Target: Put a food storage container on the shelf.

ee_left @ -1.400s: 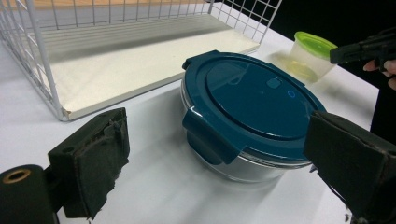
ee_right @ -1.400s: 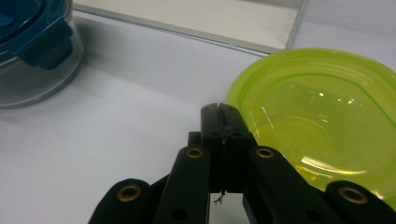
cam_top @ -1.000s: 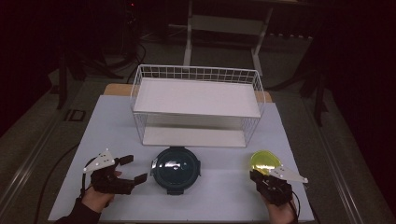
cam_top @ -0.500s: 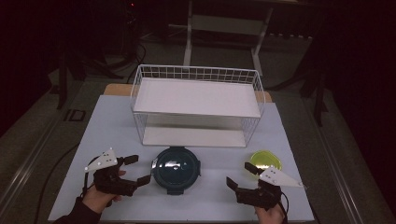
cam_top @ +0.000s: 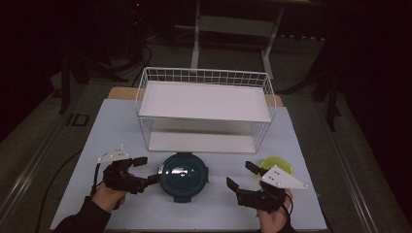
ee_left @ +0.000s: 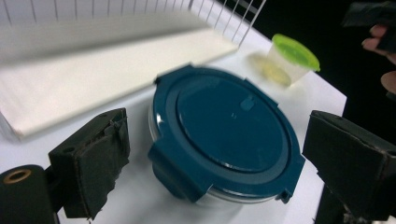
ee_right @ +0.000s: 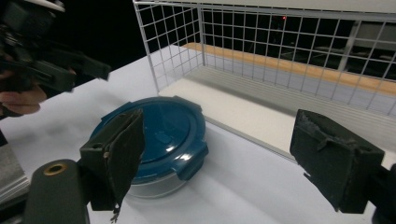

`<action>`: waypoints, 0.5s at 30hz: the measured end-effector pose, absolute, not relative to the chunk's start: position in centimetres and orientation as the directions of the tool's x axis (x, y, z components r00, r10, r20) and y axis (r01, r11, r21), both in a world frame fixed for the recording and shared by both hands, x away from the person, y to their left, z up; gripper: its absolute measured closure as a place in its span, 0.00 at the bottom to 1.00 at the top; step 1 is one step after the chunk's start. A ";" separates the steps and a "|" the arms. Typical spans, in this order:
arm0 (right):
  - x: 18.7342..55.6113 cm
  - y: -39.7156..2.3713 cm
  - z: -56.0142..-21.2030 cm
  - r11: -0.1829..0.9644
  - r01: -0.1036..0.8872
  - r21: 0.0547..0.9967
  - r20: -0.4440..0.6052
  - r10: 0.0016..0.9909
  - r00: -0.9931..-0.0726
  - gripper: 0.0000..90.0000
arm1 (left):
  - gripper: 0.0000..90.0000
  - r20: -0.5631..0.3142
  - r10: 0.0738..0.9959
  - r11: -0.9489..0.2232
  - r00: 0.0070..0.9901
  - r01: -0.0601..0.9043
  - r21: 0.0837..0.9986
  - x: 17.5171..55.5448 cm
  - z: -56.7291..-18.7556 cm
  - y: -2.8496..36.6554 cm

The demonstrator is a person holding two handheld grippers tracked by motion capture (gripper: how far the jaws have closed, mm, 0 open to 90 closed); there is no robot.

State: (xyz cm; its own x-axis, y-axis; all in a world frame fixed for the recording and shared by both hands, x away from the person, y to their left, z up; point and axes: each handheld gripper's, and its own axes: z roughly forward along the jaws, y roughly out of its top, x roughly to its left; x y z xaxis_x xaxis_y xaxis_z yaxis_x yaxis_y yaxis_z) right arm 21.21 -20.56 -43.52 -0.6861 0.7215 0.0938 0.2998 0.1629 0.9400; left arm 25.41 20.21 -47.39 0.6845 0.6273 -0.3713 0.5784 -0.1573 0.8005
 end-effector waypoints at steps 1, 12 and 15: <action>21.3 -20.5 -43.4 0.169 0.299 0.939 0.087 0.725 -0.683 0.19 | 0.07 -0.382 0.625 -0.170 0.681 0.596 0.785 25.6 -47.7 20.1; 21.5 -19.0 -43.9 0.224 0.267 0.937 0.022 0.726 -0.687 0.12 | 0.15 -0.590 0.606 -0.143 0.533 0.803 0.579 28.2 -50.6 20.1; 21.5 -18.7 -44.0 0.234 0.277 0.932 0.027 0.718 -0.696 0.14 | 0.22 -0.638 0.600 -0.110 0.483 0.840 0.532 28.6 -50.8 20.2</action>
State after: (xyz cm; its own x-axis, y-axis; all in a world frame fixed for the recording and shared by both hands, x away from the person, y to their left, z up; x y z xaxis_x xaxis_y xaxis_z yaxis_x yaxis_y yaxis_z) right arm 21.50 -18.69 -44.04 -0.6957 0.7178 0.0267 0.2775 0.2342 0.9318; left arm 28.64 20.24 -50.80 0.4827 0.5997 -0.6382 0.8397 -0.1100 0.5318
